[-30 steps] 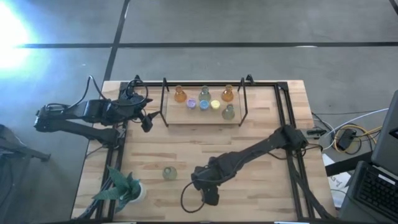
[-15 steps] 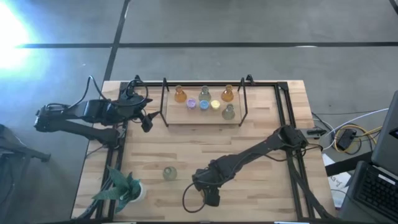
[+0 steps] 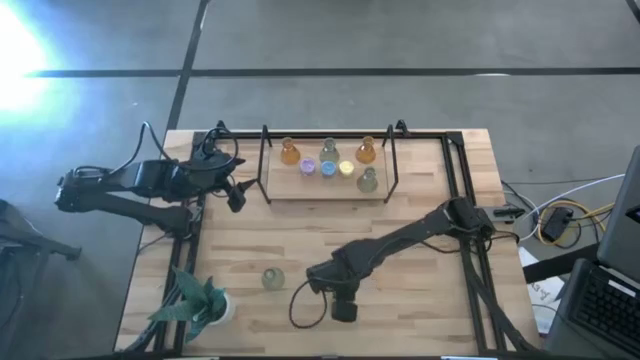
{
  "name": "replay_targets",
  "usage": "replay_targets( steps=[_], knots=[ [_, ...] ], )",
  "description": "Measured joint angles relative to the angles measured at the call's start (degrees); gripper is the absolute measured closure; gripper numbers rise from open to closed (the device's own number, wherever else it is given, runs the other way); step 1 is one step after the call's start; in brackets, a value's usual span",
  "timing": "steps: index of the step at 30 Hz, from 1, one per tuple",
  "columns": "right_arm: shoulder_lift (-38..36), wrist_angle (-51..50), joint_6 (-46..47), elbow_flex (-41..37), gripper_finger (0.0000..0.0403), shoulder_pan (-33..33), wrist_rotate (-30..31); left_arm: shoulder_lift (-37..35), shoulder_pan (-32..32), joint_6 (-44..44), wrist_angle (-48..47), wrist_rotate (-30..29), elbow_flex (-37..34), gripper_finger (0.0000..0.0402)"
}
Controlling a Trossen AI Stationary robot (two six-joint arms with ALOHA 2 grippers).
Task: Pick & Place candle stick holders
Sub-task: Put the yellow glass candle holder on the shelf
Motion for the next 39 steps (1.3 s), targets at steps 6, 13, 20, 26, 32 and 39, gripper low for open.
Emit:
replay_targets(
  steps=[6,13,20,26,32,39],
  knots=[
    [-0.6,-8.5,-9.0,4.9,0.0381,-5.0,-2.2,0.0,0.0,-1.0,0.0,0.0,0.0,0.0099],
    [-0.6,-19.1,-14.1,13.2,0.0381,-14.8,-2.4,0.0,0.0,-1.1,0.0,0.0,0.0,0.0099],
    [-0.6,-22.3,-14.0,22.8,0.0381,-24.3,-2.3,0.0,0.0,-1.2,0.0,0.0,0.0,0.0099],
    [-0.7,-23.0,-11.8,27.1,0.0381,-30.4,-2.3,0.0,0.0,-1.2,0.0,0.0,0.0,0.0099],
    [-0.6,-23.1,-5.2,25.7,0.0381,-35.0,-2.2,0.0,0.0,-1.1,0.0,0.0,0.0,0.0099],
    [-0.6,-22.6,-3.2,23.6,0.0381,-37.3,3.5,0.0,0.0,-1.1,0.0,0.0,0.0,0.0099]
  ],
)
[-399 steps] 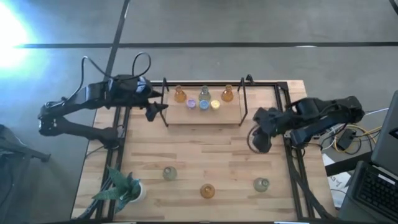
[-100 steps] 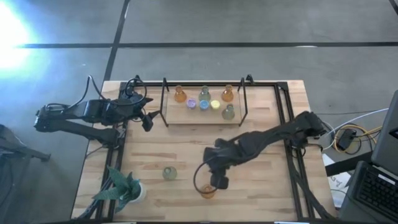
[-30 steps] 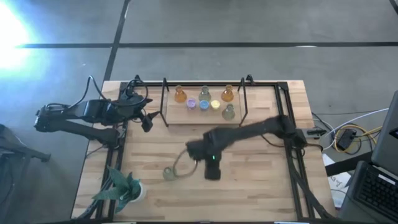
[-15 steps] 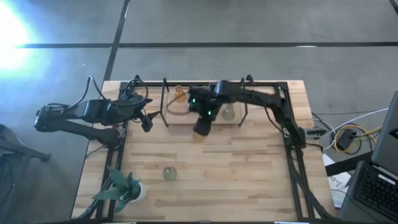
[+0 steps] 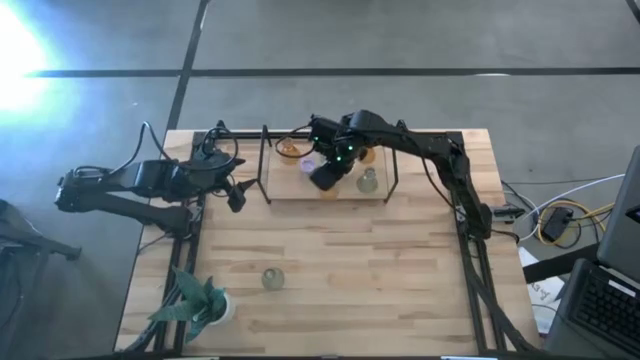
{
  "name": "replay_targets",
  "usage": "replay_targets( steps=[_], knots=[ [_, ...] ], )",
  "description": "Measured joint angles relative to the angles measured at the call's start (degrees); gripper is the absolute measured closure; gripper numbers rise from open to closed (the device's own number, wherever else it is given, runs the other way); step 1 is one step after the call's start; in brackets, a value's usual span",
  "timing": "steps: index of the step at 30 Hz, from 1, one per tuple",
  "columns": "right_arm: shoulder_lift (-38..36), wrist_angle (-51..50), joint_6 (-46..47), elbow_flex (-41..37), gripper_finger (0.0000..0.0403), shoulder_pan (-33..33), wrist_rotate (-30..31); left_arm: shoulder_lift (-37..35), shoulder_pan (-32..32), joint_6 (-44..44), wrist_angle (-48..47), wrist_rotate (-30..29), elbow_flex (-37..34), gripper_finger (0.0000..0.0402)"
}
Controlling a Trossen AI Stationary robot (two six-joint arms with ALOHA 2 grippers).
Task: Pick & Place candle stick holders
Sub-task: Put the yellow glass candle holder on the shelf
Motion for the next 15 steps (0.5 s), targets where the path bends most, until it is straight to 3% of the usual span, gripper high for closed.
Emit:
replay_targets(
  steps=[15],
  knots=[
    [0.1,8.0,-2.2,-9.7,0.0381,-1.8,3.6,0.0,0.0,0.0,0.0,0.0,0.0,0.0099]
  ],
)
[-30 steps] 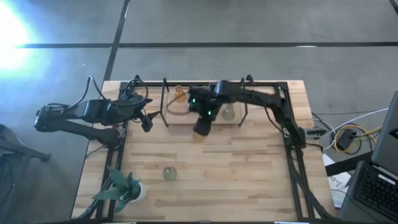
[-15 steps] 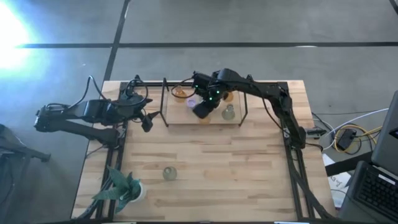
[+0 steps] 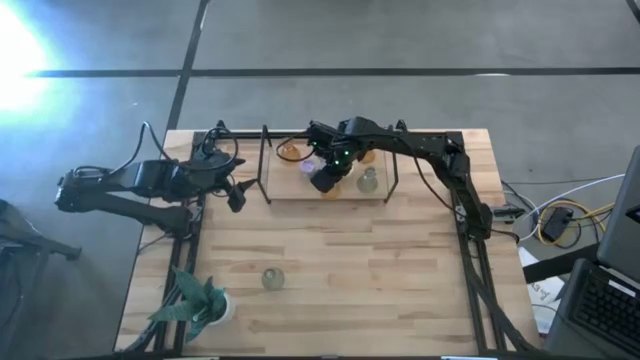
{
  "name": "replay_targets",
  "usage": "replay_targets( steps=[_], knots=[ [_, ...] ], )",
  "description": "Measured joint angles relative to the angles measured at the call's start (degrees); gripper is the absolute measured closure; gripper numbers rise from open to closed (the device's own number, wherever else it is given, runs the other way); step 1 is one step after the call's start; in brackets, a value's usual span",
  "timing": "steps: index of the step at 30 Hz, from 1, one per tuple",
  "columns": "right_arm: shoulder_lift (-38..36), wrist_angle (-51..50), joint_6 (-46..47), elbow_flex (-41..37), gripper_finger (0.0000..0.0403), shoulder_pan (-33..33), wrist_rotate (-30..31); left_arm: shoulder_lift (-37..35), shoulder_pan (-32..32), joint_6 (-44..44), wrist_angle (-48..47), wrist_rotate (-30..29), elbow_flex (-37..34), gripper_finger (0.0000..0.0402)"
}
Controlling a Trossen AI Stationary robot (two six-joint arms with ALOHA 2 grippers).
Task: Pick & Place candle stick holders
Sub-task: Put the yellow glass candle holder on the shelf
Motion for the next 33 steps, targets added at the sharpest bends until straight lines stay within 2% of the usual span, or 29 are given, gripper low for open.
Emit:
replay_targets(
  steps=[9,33],
  knots=[
    [0.0,2.4,-1.1,-2.9,0.0381,-0.2,1.5,0.0,0.0,0.0,0.0,0.0,0.0,0.0099],
    [-0.1,3.8,-1.0,-3.8,0.0381,-1.0,2.5,0.0,0.0,0.0,0.0,0.6,0.0,0.0099]
  ],
)
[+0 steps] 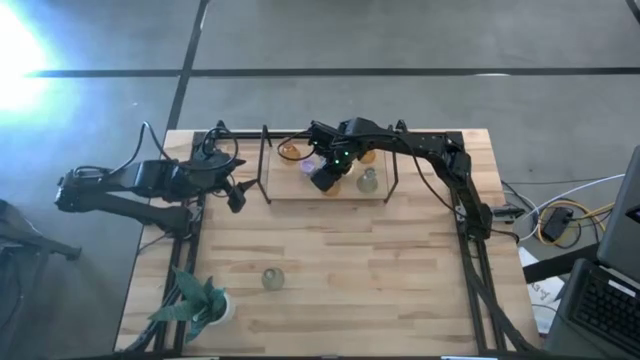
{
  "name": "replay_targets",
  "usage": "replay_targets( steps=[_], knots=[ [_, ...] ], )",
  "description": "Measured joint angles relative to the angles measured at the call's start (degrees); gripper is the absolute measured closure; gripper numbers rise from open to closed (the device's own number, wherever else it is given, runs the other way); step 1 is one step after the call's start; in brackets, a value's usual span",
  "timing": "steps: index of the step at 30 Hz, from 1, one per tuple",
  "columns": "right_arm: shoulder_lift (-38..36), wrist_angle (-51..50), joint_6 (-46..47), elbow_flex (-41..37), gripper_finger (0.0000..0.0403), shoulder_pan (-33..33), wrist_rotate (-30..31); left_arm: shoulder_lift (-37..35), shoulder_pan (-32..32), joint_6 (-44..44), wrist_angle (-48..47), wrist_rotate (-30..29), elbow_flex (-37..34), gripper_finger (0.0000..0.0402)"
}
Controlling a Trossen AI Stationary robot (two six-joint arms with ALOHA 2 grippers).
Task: Pick & Place candle stick holders
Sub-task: Put the yellow glass candle holder on the shelf, then put the green glass candle holder on the shelf
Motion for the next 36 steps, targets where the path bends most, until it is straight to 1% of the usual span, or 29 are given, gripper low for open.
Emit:
replay_targets(
  steps=[6,13,18,31,36],
  knots=[
    [0.0,-0.1,0.0,0.0,0.0379,0.0,0.1,0.0,0.0,0.0,0.0,0.2,0.0,0.0099],
    [0.1,-0.4,0.0,-0.2,0.0333,-0.1,0.5,0.0,0.0,0.0,0.0,0.4,0.0,0.0099],
    [0.1,-0.3,0.0,0.0,0.0317,0.0,0.4,0.0,0.0,0.0,0.0,0.4,0.0,0.0099],
    [0.1,-0.6,0.0,2.5,0.0294,0.0,0.3,0.0,0.0,0.0,0.0,0.4,0.0,0.0099],
    [0.1,-4.0,0.0,5.1,0.0295,0.0,0.3,0.0,0.0,0.5,0.0,1.6,0.0,0.0099]
  ],
)
